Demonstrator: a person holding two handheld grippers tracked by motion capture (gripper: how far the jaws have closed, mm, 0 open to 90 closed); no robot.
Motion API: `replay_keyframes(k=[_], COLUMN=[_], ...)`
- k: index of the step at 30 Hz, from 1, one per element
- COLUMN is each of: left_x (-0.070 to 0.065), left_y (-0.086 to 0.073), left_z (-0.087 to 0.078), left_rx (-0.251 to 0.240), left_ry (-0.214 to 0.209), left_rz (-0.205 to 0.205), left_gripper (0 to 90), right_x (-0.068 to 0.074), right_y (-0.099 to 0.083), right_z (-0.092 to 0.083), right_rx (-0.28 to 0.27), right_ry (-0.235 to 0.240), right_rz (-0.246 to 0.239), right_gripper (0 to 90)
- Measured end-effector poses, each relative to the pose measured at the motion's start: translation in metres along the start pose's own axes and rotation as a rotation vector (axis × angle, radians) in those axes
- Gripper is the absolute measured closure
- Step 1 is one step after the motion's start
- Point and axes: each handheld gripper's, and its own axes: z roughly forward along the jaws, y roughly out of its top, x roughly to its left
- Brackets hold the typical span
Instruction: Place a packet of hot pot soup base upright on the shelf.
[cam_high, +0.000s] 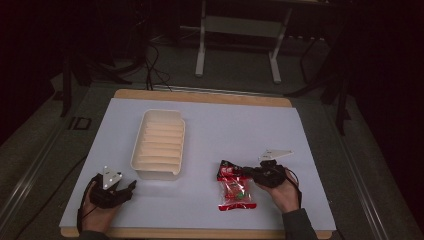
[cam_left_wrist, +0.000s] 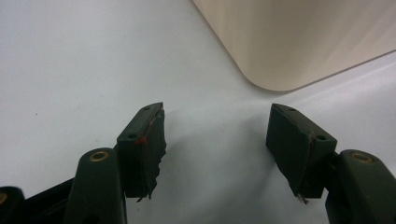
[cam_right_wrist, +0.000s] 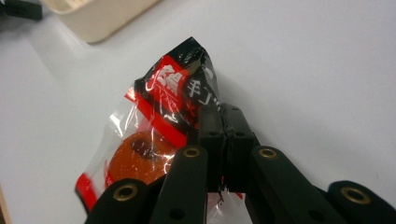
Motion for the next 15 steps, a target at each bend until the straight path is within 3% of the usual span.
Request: replay_keyframes(k=[15], left_x=[0.0], left_y=[0.0], left_z=[0.0], left_rx=[0.0], left_ry=[0.002], left_rz=[-0.002], left_gripper=[37.4], right_x=[0.004], right_y=[0.016], right_z=[-0.014], right_rx=[-0.107], right_ry=[0.018], right_rz=[0.013], right_gripper=[88.9])
